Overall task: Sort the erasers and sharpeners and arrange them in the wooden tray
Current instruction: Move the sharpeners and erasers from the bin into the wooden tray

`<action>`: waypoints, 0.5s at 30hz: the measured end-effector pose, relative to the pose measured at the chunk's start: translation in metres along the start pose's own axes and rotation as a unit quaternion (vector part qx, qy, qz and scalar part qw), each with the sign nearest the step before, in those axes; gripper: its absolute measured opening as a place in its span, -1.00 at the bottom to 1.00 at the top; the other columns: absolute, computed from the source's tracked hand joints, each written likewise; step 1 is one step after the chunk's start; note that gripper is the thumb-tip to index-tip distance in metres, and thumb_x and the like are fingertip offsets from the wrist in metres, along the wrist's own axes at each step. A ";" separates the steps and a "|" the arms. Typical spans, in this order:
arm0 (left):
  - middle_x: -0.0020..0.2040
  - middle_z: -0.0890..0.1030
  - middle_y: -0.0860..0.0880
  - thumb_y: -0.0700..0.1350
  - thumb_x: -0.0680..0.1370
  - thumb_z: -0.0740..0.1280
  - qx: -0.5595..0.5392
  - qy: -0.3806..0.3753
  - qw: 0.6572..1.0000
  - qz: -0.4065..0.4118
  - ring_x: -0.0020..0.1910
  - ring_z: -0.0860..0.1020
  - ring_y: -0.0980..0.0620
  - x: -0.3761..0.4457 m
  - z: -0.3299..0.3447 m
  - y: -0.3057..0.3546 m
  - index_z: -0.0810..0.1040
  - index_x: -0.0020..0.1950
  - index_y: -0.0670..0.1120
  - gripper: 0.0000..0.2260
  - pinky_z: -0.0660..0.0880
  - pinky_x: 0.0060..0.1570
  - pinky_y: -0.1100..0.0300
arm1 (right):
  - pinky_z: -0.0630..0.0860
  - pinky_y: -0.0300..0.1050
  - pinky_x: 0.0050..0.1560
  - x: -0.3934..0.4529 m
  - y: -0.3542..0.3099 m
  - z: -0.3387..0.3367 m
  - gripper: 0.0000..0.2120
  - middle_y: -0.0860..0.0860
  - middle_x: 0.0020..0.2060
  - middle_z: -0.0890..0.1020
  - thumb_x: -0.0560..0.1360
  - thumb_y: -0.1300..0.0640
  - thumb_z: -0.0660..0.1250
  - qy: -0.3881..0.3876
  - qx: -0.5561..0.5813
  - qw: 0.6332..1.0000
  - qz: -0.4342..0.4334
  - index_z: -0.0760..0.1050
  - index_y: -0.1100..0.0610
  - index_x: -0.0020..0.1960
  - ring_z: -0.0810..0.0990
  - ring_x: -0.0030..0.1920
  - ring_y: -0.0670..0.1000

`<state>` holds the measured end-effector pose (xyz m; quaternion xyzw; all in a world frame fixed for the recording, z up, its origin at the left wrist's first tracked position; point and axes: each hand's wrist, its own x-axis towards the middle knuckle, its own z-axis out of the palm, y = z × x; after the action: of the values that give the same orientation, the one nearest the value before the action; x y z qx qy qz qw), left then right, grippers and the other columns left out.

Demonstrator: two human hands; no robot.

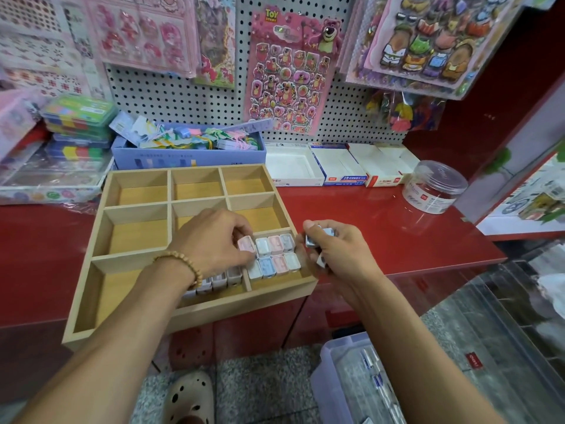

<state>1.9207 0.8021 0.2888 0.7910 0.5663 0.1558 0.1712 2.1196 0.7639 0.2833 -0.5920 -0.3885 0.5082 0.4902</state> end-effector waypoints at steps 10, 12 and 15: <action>-0.05 0.49 0.09 -0.02 0.41 0.48 0.103 0.012 0.995 0.005 0.00 0.52 0.05 0.009 0.017 0.011 0.64 0.10 0.08 -0.74 0.55 -0.04 0.12 | 0.30 -0.29 -0.55 0.001 0.006 -0.011 -0.90 -0.04 -0.51 0.51 0.62 0.25 0.30 0.015 -0.007 1.000 -0.004 0.57 0.25 -0.01 0.37 -0.53 -0.12; -0.08 0.45 0.09 -0.02 0.40 0.50 0.098 0.011 0.995 0.003 -0.02 0.51 0.06 0.009 0.018 0.010 0.63 0.06 0.07 -0.75 0.56 -0.02 0.11 | 0.32 -0.30 -0.56 0.000 0.006 -0.011 -0.90 -0.05 -0.51 0.54 0.62 0.26 0.30 0.010 0.001 1.000 0.000 0.58 0.28 0.02 0.40 -0.54 -0.14; -0.04 0.49 0.09 0.01 0.34 0.53 0.090 0.008 0.996 -0.001 -0.03 0.52 0.06 0.009 0.018 0.008 0.61 0.01 0.08 -0.73 0.56 -0.04 0.10 | 0.33 -0.31 -0.57 -0.001 0.008 -0.012 -0.90 -0.02 -0.47 0.57 0.61 0.27 0.31 0.007 0.011 1.000 0.003 0.58 0.29 0.03 0.42 -0.55 -0.15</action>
<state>1.9384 0.8062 0.2770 0.8015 0.5802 0.1098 0.0949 2.1307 0.7593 0.2760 -0.5911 -0.3774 0.5101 0.4979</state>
